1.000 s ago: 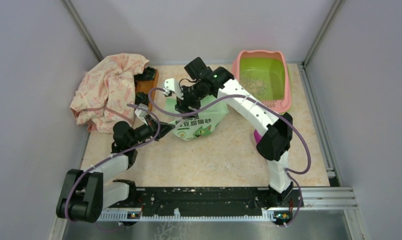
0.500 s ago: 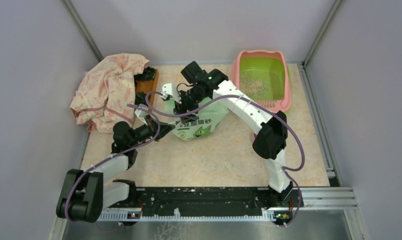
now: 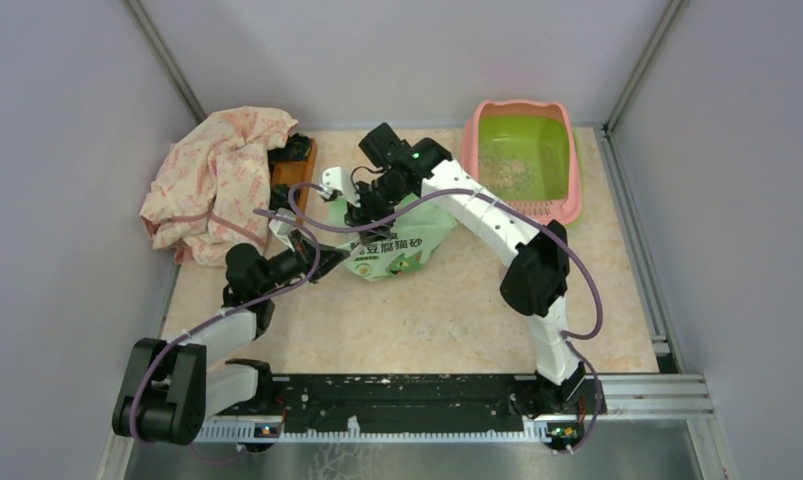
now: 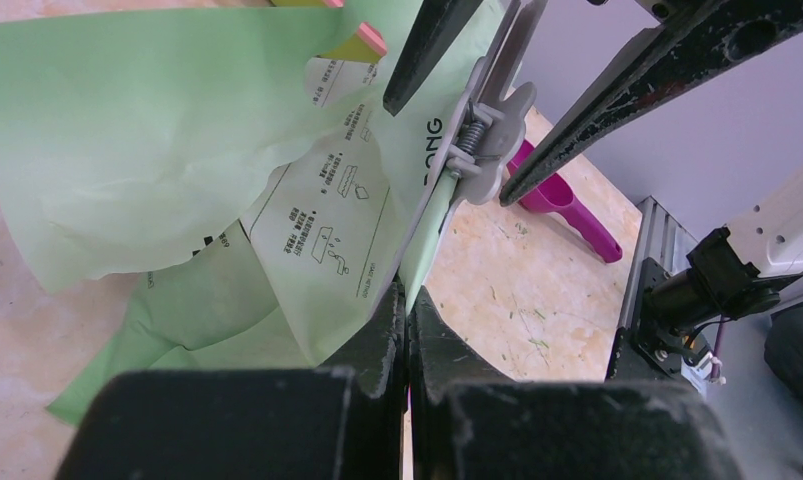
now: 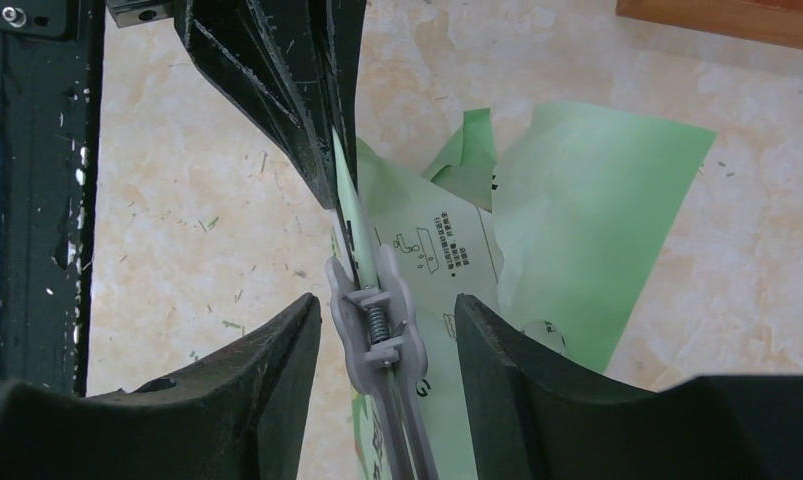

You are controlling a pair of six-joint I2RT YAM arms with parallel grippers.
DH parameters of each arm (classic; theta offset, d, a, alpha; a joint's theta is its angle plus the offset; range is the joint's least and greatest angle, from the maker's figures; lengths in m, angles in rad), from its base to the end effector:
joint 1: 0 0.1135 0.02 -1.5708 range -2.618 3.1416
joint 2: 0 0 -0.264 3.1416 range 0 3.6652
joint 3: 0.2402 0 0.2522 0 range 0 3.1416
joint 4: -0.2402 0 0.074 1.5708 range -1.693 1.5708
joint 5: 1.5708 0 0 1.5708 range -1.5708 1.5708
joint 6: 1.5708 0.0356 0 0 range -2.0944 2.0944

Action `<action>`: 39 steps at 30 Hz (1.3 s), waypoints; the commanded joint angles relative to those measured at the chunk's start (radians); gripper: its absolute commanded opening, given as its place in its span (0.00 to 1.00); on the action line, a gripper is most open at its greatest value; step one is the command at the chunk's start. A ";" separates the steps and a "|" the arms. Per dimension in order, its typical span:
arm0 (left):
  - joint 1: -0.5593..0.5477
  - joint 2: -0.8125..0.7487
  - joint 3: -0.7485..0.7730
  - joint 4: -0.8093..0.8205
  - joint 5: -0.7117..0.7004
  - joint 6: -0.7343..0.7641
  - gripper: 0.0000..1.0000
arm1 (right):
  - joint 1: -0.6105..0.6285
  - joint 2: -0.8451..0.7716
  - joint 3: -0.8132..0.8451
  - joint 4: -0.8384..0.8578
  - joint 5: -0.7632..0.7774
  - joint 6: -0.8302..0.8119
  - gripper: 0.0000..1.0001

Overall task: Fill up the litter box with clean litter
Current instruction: Clamp the cat litter bag at the center of the board.

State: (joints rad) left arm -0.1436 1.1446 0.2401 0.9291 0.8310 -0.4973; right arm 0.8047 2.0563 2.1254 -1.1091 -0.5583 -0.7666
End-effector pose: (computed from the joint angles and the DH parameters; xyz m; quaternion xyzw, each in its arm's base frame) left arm 0.2015 -0.0557 0.2008 0.1720 0.6798 -0.4738 0.5327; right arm 0.2888 0.3274 0.3339 -0.7072 0.6047 0.2706 0.2470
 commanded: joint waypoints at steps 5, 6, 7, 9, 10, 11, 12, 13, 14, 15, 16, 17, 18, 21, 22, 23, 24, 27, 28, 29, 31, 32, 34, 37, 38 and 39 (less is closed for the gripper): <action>0.012 -0.008 -0.001 0.106 0.020 -0.010 0.00 | 0.011 -0.021 0.048 0.016 -0.019 -0.011 0.48; 0.012 -0.008 -0.001 0.106 0.020 -0.010 0.00 | 0.011 -0.021 0.047 0.015 -0.019 -0.011 0.47; 0.012 -0.008 0.000 0.106 0.019 -0.011 0.00 | 0.012 -0.023 0.047 0.015 -0.018 -0.012 0.46; 0.012 -0.007 0.001 0.107 0.021 -0.012 0.00 | 0.011 -0.024 0.045 0.015 -0.018 -0.013 0.45; 0.012 -0.005 0.002 0.108 0.021 -0.011 0.00 | 0.012 -0.025 0.047 0.015 -0.018 -0.013 0.45; 0.012 -0.005 0.002 0.109 0.020 -0.012 0.00 | 0.011 -0.027 0.047 0.016 -0.018 -0.013 0.44; 0.012 -0.005 0.003 0.109 0.023 -0.013 0.00 | 0.012 -0.028 0.046 0.016 -0.020 -0.013 0.42; 0.012 -0.005 0.004 0.109 0.023 -0.014 0.00 | 0.012 -0.027 0.045 0.015 -0.020 -0.013 0.39; 0.012 -0.006 0.004 0.109 0.021 -0.013 0.00 | 0.011 -0.027 0.044 0.015 -0.020 -0.014 0.36; 0.013 -0.007 0.005 0.109 0.021 -0.014 0.00 | 0.013 -0.027 0.040 0.017 -0.020 -0.013 0.31; 0.012 -0.008 0.005 0.109 0.022 -0.013 0.00 | 0.012 -0.027 0.039 0.016 -0.021 -0.013 0.27; 0.013 -0.008 0.005 0.109 0.022 -0.014 0.00 | 0.011 -0.028 0.034 0.020 -0.022 -0.013 0.25; 0.013 -0.008 0.006 0.109 0.021 -0.015 0.00 | 0.011 -0.031 0.028 0.026 -0.023 -0.010 0.23; 0.013 -0.009 0.008 0.108 0.022 -0.016 0.00 | 0.011 -0.041 0.000 0.043 -0.025 -0.003 0.16; 0.013 -0.009 0.008 0.107 0.021 -0.016 0.00 | 0.011 -0.046 -0.010 0.049 -0.026 -0.001 0.15; 0.013 -0.011 0.008 0.106 0.021 -0.017 0.00 | 0.011 -0.049 -0.017 0.054 -0.025 0.002 0.13; 0.013 -0.011 0.008 0.106 0.019 -0.016 0.00 | 0.011 -0.051 -0.022 0.058 -0.026 0.004 0.12; 0.014 -0.010 0.009 0.106 0.020 -0.015 0.00 | 0.011 -0.064 -0.050 0.077 -0.026 0.012 0.08; 0.015 -0.010 0.008 0.106 0.019 -0.016 0.00 | 0.012 -0.072 -0.065 0.089 -0.026 0.019 0.07; 0.016 -0.010 0.008 0.106 0.019 -0.017 0.00 | 0.011 -0.083 -0.084 0.101 -0.029 0.023 0.06; 0.017 -0.009 0.009 0.108 0.019 -0.017 0.00 | 0.010 -0.111 -0.135 0.147 -0.029 0.040 0.04; 0.018 -0.009 0.009 0.109 0.022 -0.018 0.00 | 0.009 -0.128 -0.166 0.173 -0.032 0.049 0.02; 0.018 -0.007 0.010 0.112 0.022 -0.021 0.00 | 0.006 -0.170 -0.228 0.243 -0.044 0.068 0.01; 0.019 -0.004 0.010 0.117 0.025 -0.024 0.00 | -0.005 -0.208 -0.307 0.313 -0.064 0.092 0.00; 0.021 -0.004 0.010 0.118 0.024 -0.024 0.00 | -0.011 -0.214 -0.331 0.331 -0.073 0.096 0.00; 0.021 -0.007 0.010 0.119 0.025 -0.026 0.00 | -0.014 -0.218 -0.343 0.343 -0.080 0.100 0.00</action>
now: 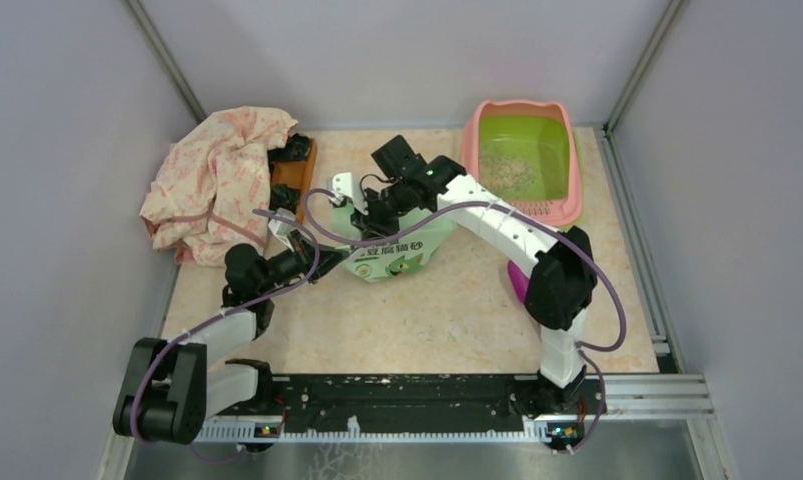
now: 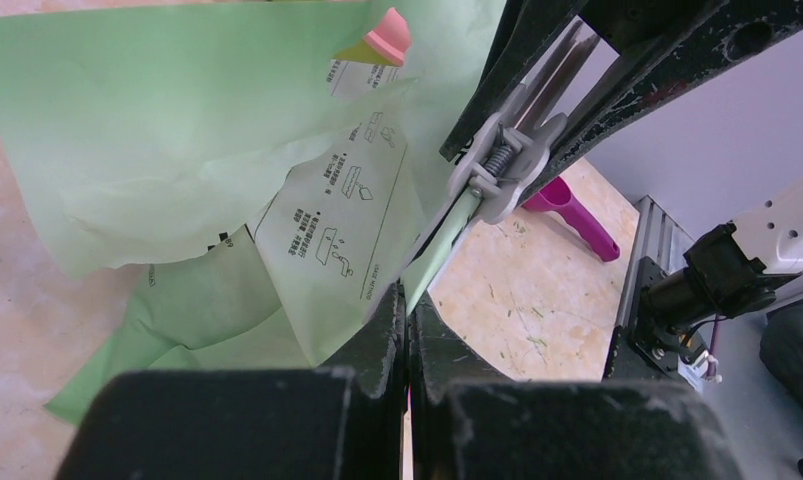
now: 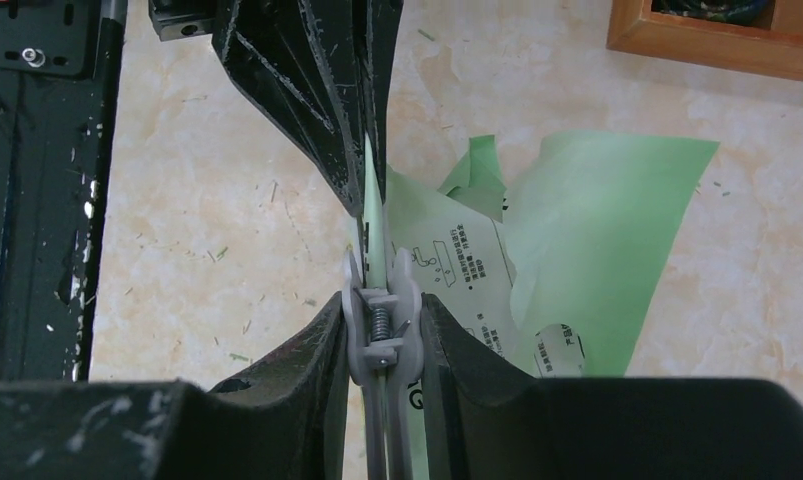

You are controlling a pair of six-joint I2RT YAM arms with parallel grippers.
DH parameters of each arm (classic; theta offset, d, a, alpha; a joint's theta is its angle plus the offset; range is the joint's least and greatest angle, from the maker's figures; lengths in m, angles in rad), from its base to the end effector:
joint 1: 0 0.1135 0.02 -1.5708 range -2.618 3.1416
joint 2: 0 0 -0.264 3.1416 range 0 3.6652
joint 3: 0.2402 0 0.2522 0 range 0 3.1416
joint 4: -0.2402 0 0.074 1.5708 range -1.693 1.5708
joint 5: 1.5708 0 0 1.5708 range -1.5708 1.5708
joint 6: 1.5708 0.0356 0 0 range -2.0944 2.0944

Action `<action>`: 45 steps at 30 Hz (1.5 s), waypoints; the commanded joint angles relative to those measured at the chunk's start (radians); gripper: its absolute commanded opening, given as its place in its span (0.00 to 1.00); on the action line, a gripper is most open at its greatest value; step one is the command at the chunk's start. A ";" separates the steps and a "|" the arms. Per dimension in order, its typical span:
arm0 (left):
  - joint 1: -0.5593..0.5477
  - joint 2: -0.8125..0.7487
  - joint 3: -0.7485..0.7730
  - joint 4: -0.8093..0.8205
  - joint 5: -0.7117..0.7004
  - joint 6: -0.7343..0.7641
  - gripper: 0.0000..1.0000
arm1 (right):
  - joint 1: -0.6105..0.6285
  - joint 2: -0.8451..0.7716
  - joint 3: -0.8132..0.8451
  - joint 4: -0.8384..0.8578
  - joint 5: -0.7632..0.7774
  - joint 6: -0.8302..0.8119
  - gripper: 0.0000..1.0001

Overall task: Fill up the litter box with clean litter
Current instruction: Clamp the cat litter bag at the center of the board.

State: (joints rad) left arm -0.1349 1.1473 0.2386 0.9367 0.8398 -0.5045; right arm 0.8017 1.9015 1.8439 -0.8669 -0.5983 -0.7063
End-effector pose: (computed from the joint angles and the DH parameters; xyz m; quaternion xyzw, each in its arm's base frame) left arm 0.2017 -0.0541 0.2006 0.1703 0.6794 -0.4755 0.5322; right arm 0.2749 0.3129 0.3264 -0.6885 0.5965 0.2936 0.2898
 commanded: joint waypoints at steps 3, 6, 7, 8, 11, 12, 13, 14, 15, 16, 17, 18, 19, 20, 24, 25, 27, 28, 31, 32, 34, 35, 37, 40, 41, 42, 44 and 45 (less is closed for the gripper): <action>0.014 -0.009 0.012 0.112 0.017 -0.020 0.00 | -0.027 -0.069 -0.090 0.130 -0.062 0.048 0.00; 0.015 -0.010 0.011 0.111 0.017 -0.022 0.00 | -0.043 -0.076 -0.121 0.166 -0.093 0.061 0.00; 0.015 -0.010 0.011 0.111 0.017 -0.022 0.00 | -0.049 -0.079 -0.132 0.181 -0.099 0.066 0.00; 0.015 -0.011 0.011 0.111 0.017 -0.022 0.00 | -0.054 -0.081 -0.143 0.194 -0.109 0.071 0.00; 0.015 -0.010 0.013 0.111 0.019 -0.022 0.00 | -0.069 -0.085 -0.166 0.223 -0.130 0.081 0.00; 0.015 -0.009 0.013 0.111 0.018 -0.022 0.00 | -0.073 -0.086 -0.173 0.229 -0.135 0.083 0.00; 0.017 -0.010 0.014 0.111 0.018 -0.021 0.00 | -0.078 -0.088 -0.178 0.234 -0.141 0.085 0.00; 0.017 -0.010 0.015 0.110 0.018 -0.023 0.00 | -0.082 -0.089 -0.185 0.240 -0.150 0.086 0.00; 0.017 -0.011 0.016 0.110 0.019 -0.024 0.00 | -0.087 -0.093 -0.190 0.247 -0.157 0.091 0.00; 0.017 -0.011 0.018 0.108 0.018 -0.025 0.00 | -0.091 -0.096 -0.194 0.252 -0.163 0.095 0.00; 0.018 -0.013 0.021 0.106 0.020 -0.026 0.00 | -0.094 -0.100 -0.198 0.256 -0.167 0.097 0.00; 0.018 -0.016 0.024 0.100 0.020 -0.025 0.00 | -0.096 -0.102 -0.200 0.260 -0.171 0.099 0.00; 0.018 -0.019 0.027 0.093 0.018 -0.024 0.00 | -0.097 -0.102 -0.201 0.263 -0.172 0.101 0.00; 0.019 -0.021 0.029 0.083 0.014 -0.022 0.00 | -0.098 -0.102 -0.200 0.264 -0.173 0.102 0.00; 0.021 -0.038 0.034 0.046 -0.004 -0.014 0.00 | -0.098 -0.095 -0.192 0.261 -0.173 0.100 0.00; 0.021 -0.044 0.034 0.037 -0.012 -0.011 0.00 | -0.099 -0.093 -0.191 0.259 -0.172 0.099 0.00; 0.021 -0.053 0.034 0.024 -0.020 -0.007 0.00 | -0.099 -0.090 -0.188 0.258 -0.172 0.099 0.00; 0.023 -0.057 0.035 0.019 -0.023 -0.006 0.01 | -0.098 -0.088 -0.186 0.257 -0.173 0.099 0.00; 0.023 -0.063 0.041 0.003 -0.030 -0.006 0.01 | -0.099 -0.080 -0.177 0.252 -0.173 0.099 0.00; 0.023 -0.064 0.042 0.002 -0.033 -0.007 0.02 | -0.099 -0.078 -0.174 0.252 -0.172 0.099 0.00; 0.023 -0.069 0.043 -0.002 -0.039 -0.013 0.02 | -0.100 -0.074 -0.171 0.250 -0.171 0.099 0.00; 0.023 -0.071 0.044 -0.002 -0.040 -0.016 0.04 | -0.099 -0.073 -0.170 0.253 -0.170 0.100 0.00; 0.023 -0.072 0.053 -0.011 -0.043 -0.019 0.06 | -0.099 -0.072 -0.169 0.256 -0.171 0.104 0.00; 0.023 -0.068 0.063 -0.029 -0.046 -0.023 0.07 | -0.099 -0.065 -0.165 0.257 -0.170 0.110 0.00; 0.023 -0.068 0.064 -0.029 -0.046 -0.026 0.08 | -0.099 -0.063 -0.162 0.258 -0.171 0.112 0.00; 0.023 -0.069 0.064 -0.030 -0.046 -0.029 0.09 | -0.098 -0.062 -0.162 0.257 -0.171 0.113 0.00; 0.023 -0.068 0.066 -0.028 -0.051 -0.033 0.09 | -0.099 -0.059 -0.160 0.254 -0.170 0.113 0.00; 0.023 -0.068 0.068 -0.030 -0.049 -0.035 0.09 | -0.098 -0.060 -0.160 0.255 -0.169 0.113 0.00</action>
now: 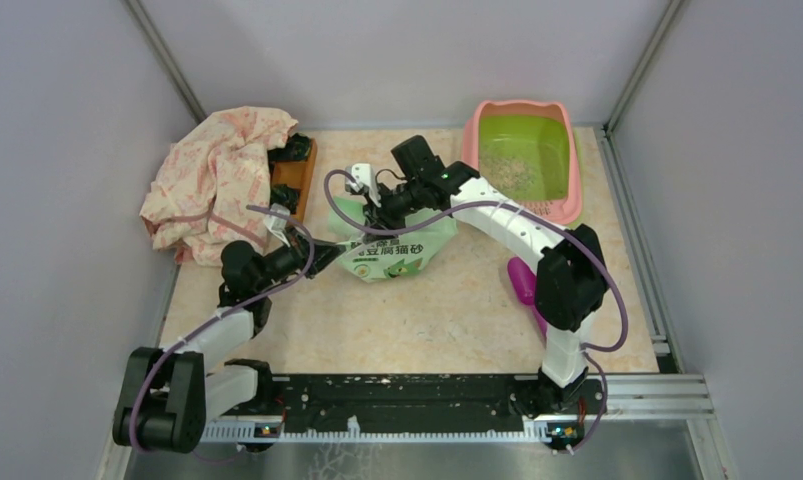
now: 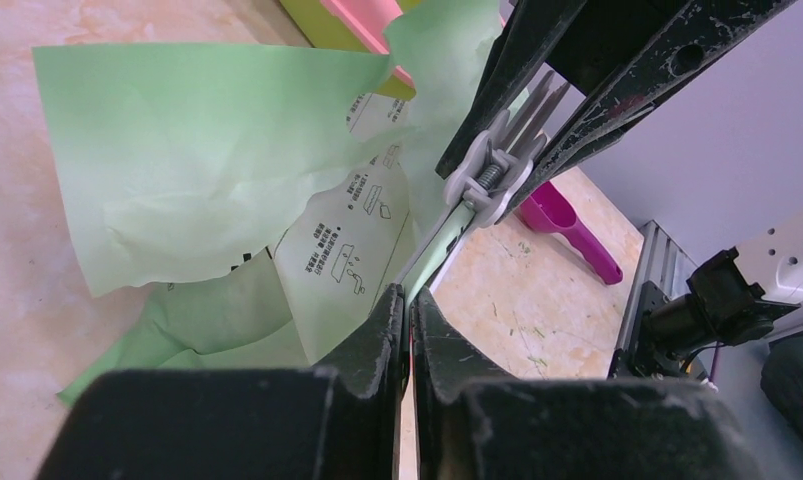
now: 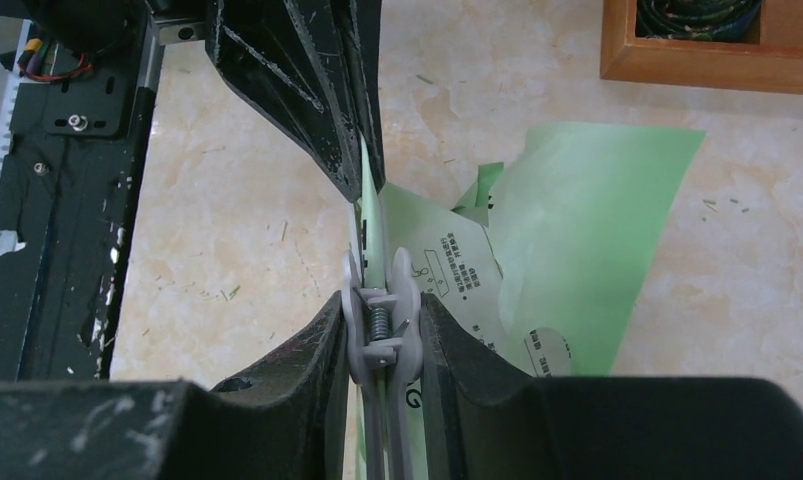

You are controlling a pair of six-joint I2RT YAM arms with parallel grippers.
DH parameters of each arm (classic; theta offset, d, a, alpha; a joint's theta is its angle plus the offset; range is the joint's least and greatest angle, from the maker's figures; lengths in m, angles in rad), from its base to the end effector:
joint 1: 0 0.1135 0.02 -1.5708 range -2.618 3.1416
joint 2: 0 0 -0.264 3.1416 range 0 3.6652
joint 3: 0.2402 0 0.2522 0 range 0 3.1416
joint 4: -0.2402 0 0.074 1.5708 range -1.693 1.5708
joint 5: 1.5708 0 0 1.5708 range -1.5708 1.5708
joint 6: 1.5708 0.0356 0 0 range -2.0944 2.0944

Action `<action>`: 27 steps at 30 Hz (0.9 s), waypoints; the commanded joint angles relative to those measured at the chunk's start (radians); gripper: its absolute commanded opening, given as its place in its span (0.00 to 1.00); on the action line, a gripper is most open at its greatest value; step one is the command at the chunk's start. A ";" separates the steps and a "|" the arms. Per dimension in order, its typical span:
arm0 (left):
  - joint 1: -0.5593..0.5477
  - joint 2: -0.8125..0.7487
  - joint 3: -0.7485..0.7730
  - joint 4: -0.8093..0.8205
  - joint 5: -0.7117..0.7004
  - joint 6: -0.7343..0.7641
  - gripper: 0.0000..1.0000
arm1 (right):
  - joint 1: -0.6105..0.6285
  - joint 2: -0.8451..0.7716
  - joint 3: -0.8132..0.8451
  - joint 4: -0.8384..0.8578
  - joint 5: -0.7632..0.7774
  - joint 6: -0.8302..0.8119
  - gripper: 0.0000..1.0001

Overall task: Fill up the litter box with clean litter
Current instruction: Clamp the cat litter bag at the center of the board.

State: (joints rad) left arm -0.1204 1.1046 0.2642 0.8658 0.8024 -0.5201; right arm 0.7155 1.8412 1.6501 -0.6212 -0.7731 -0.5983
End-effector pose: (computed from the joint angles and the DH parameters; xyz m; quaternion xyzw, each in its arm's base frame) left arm 0.2036 -0.0504 0.2094 0.1465 0.6854 -0.4663 0.5398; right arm 0.2938 0.2883 0.3081 -0.6359 0.5961 0.3697 0.3218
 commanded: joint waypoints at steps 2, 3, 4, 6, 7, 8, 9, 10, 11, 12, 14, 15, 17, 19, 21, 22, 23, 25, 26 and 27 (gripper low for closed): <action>0.008 -0.022 0.046 0.038 -0.009 -0.018 0.09 | -0.012 0.001 0.033 0.009 0.006 0.005 0.00; 0.008 -0.020 0.045 0.038 -0.009 -0.017 0.08 | -0.012 0.000 0.033 0.008 0.006 0.004 0.00; 0.008 -0.018 0.044 0.038 -0.009 -0.017 0.07 | -0.012 0.000 0.031 0.011 0.008 0.005 0.00; 0.008 -0.016 0.043 0.040 -0.003 -0.015 0.01 | -0.013 0.002 0.029 0.018 0.007 0.007 0.00; 0.008 -0.016 0.043 0.040 -0.002 -0.015 0.00 | -0.012 0.001 0.026 0.025 0.006 0.011 0.00; 0.008 -0.017 0.043 0.041 -0.001 -0.015 0.00 | -0.013 0.000 0.022 0.034 0.005 0.016 0.00; 0.008 -0.018 0.042 0.043 -0.001 -0.015 0.00 | -0.013 0.000 0.019 0.040 0.000 0.020 0.00; 0.008 -0.021 0.041 0.044 -0.003 -0.014 0.00 | -0.012 -0.001 0.014 0.048 -0.002 0.026 0.00; 0.008 -0.022 0.041 0.044 -0.004 -0.013 0.00 | -0.012 -0.002 0.010 0.061 -0.004 0.035 0.00; 0.008 -0.027 0.039 0.045 -0.008 -0.010 0.00 | -0.013 -0.004 0.004 0.072 -0.007 0.043 0.00; 0.008 -0.032 0.038 0.047 -0.011 -0.008 0.00 | -0.013 -0.009 -0.009 0.092 -0.012 0.055 0.00; 0.008 -0.032 0.037 0.047 -0.011 -0.006 0.00 | -0.013 -0.012 -0.015 0.101 -0.013 0.061 0.00; 0.008 -0.035 0.035 0.047 -0.014 -0.004 0.00 | -0.015 -0.014 -0.026 0.118 -0.017 0.075 0.00; 0.008 -0.039 0.033 0.048 -0.015 -0.003 0.00 | -0.018 -0.016 -0.035 0.133 -0.023 0.084 0.00; 0.008 -0.043 0.031 0.047 -0.016 -0.003 0.00 | -0.021 -0.019 -0.051 0.155 -0.030 0.099 0.00; 0.008 -0.045 0.029 0.046 -0.018 -0.001 0.00 | -0.022 -0.022 -0.060 0.167 -0.033 0.105 0.00; 0.008 -0.047 0.028 0.046 -0.020 -0.001 0.00 | -0.023 -0.024 -0.071 0.179 -0.034 0.110 0.00; 0.008 -0.050 0.026 0.047 -0.020 -0.001 0.00 | -0.024 -0.032 -0.090 0.199 -0.032 0.121 0.00; 0.008 -0.051 0.026 0.047 -0.020 -0.001 0.00 | -0.025 -0.035 -0.100 0.211 -0.032 0.128 0.00; 0.008 -0.051 0.025 0.048 -0.020 -0.001 0.00 | -0.026 -0.039 -0.109 0.220 -0.031 0.132 0.00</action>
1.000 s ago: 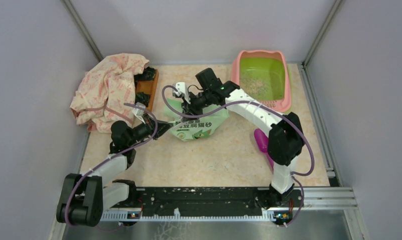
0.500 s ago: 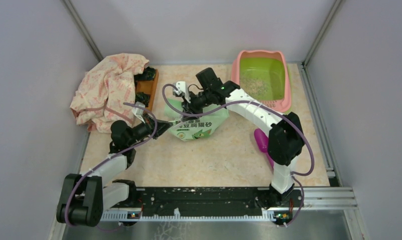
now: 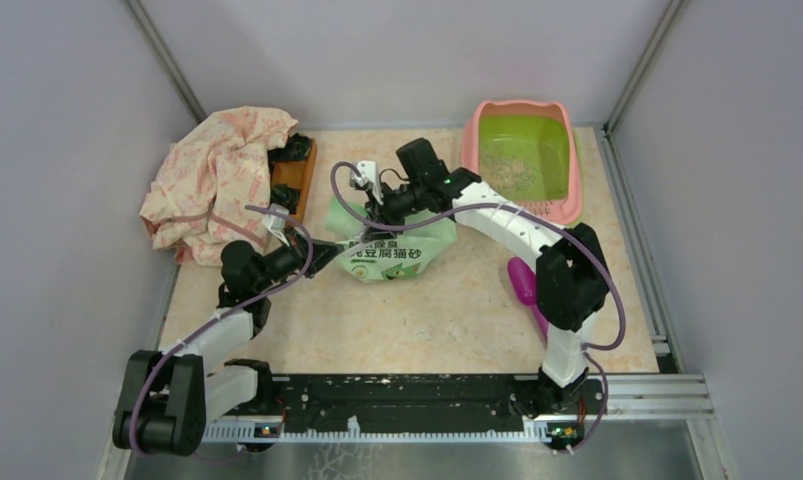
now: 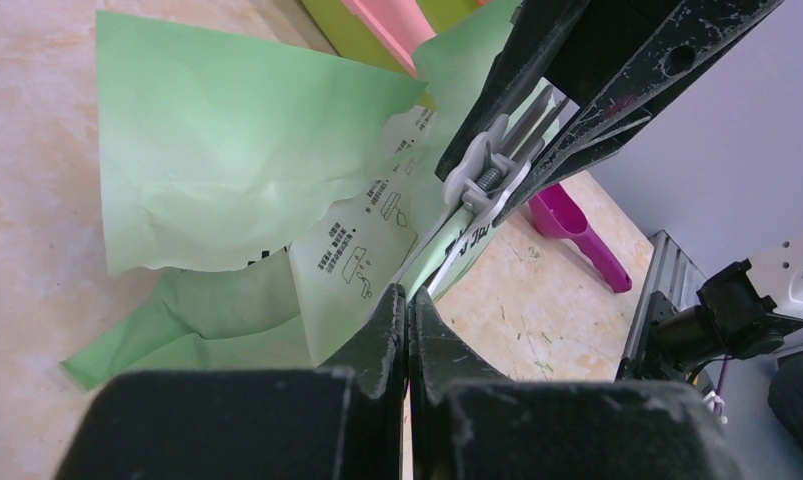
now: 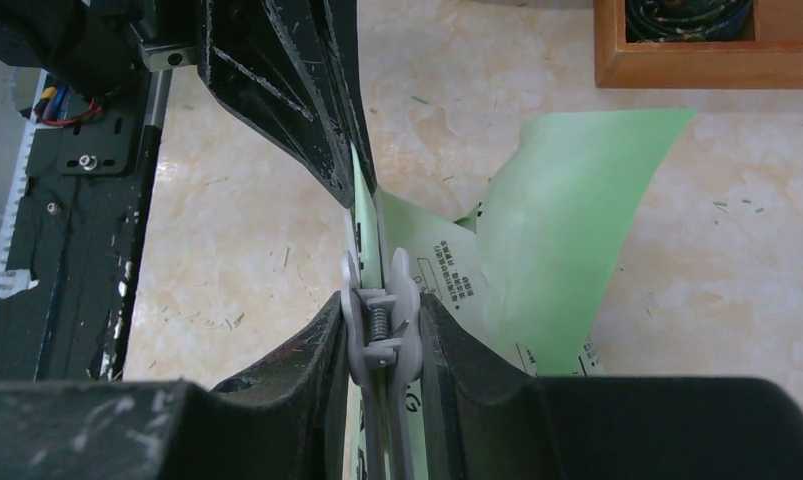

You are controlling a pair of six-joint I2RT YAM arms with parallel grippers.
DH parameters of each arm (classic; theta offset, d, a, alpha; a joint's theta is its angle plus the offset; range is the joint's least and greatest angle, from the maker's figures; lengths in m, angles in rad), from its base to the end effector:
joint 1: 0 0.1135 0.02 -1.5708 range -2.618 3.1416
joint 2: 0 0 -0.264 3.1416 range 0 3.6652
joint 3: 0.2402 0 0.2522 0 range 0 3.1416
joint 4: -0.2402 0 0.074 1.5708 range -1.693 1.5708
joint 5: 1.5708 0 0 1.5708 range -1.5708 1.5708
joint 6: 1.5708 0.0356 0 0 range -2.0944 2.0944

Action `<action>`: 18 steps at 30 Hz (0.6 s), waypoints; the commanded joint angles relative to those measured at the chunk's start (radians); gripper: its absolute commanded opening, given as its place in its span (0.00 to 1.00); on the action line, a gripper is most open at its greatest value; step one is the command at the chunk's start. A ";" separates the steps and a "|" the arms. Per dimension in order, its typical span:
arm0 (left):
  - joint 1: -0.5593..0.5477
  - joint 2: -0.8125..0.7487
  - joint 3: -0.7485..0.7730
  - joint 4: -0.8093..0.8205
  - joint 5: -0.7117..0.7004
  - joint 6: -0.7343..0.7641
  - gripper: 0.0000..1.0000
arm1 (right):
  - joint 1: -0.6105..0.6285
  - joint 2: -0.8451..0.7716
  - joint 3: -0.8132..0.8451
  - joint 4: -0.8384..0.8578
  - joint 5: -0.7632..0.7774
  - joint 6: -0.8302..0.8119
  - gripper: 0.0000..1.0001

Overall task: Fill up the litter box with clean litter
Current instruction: Clamp the cat litter bag at the center of the board.

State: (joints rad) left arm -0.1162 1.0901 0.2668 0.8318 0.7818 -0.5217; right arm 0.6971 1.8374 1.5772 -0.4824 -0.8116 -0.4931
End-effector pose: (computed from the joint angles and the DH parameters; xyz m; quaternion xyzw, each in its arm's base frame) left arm 0.2034 -0.0490 0.2096 0.1339 0.6921 -0.4606 0.5393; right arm 0.3010 0.2858 0.2965 -0.6031 0.6075 0.3972 0.3310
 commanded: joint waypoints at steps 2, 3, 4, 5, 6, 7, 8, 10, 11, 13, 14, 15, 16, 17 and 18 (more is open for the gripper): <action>0.004 -0.035 0.022 0.081 0.000 0.001 0.00 | -0.009 -0.043 -0.053 0.104 0.008 0.040 0.00; 0.004 -0.034 0.022 0.082 0.000 0.000 0.00 | -0.010 -0.047 -0.060 0.113 0.009 0.046 0.00; 0.004 -0.033 0.022 0.085 0.001 0.000 0.00 | -0.010 -0.049 -0.064 0.121 0.007 0.053 0.00; 0.004 -0.031 0.022 0.088 0.002 -0.001 0.00 | -0.010 -0.052 -0.068 0.130 0.004 0.067 0.00; 0.005 -0.030 0.022 0.089 0.001 -0.001 0.00 | -0.010 -0.053 -0.067 0.132 0.003 0.075 0.00; 0.005 -0.029 0.022 0.089 0.001 -0.001 0.00 | -0.010 -0.051 -0.065 0.129 0.003 0.081 0.00; 0.005 -0.030 0.022 0.089 0.001 0.000 0.00 | -0.009 -0.051 -0.065 0.132 0.003 0.094 0.00; 0.006 -0.029 0.022 0.089 -0.001 0.001 0.00 | -0.008 -0.051 -0.063 0.131 0.011 0.114 0.00; 0.006 -0.029 0.022 0.088 -0.002 0.001 0.00 | -0.007 -0.051 -0.065 0.134 0.015 0.121 0.00; 0.007 -0.029 0.021 0.089 -0.004 0.002 0.00 | -0.003 -0.049 -0.064 0.133 0.043 0.144 0.00; 0.007 -0.028 0.022 0.089 -0.002 0.002 0.00 | -0.001 -0.049 -0.064 0.132 0.055 0.154 0.00; 0.007 -0.026 0.022 0.090 -0.001 0.002 0.00 | 0.002 -0.047 -0.062 0.129 0.068 0.168 0.00; 0.007 -0.026 0.022 0.090 -0.002 0.000 0.00 | 0.007 -0.045 -0.056 0.123 0.080 0.175 0.00; 0.009 -0.022 0.023 0.091 -0.001 0.000 0.00 | 0.011 -0.042 -0.050 0.113 0.092 0.183 0.00; 0.009 -0.021 0.023 0.093 0.000 -0.001 0.00 | 0.017 -0.039 -0.041 0.101 0.106 0.188 0.00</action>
State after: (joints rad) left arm -0.1150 1.0901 0.2668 0.8291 0.7738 -0.5194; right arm 0.6979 1.8153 1.5181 -0.3889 -0.7898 -0.3515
